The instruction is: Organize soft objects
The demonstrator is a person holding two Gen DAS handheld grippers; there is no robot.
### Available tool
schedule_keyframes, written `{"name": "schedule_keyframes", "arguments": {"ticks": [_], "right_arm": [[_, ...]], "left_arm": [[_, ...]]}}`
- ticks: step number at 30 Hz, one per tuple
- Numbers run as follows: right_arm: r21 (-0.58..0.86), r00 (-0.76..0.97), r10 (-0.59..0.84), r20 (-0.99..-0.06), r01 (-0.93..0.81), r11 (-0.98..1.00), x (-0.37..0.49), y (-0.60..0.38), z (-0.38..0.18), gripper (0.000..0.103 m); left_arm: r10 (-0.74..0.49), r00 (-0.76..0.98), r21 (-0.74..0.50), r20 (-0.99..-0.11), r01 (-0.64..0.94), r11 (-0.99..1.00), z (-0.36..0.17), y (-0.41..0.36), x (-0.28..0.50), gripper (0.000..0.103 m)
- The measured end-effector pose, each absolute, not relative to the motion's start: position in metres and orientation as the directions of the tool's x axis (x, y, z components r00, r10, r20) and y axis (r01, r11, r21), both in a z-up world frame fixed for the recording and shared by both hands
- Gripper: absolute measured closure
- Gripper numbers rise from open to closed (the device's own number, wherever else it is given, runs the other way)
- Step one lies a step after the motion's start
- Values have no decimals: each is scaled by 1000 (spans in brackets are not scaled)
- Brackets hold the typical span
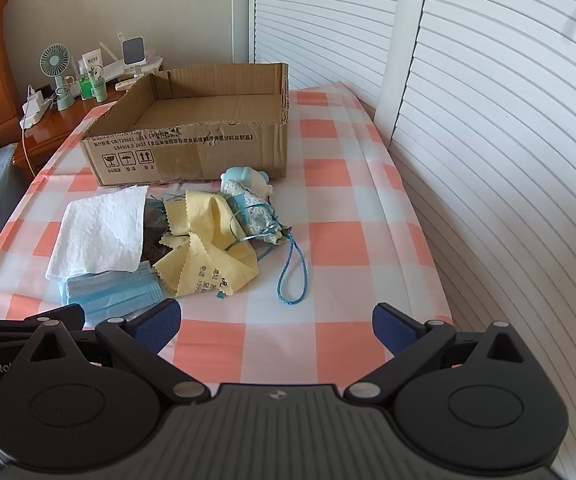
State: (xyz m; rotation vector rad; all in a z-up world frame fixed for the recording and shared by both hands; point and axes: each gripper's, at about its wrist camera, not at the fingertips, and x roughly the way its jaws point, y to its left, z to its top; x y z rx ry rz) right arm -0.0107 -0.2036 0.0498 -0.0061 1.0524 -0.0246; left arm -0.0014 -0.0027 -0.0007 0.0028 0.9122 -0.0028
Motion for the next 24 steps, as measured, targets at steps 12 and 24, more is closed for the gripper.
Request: {"name": "schedule_keyframes", "arguments": {"ticks": [12, 24], "right_arm": [[-12, 499, -18, -866, 15, 1000, -11, -203, 50, 0], [-13, 500, -19, -866, 15, 1000, -11, -203, 50, 0]], "left_arm": [[-1, 610, 0, -793, 2, 1000, -2, -2, -1, 1], [-2, 610, 0, -793, 3, 1000, -2, -2, -1, 1]]}}
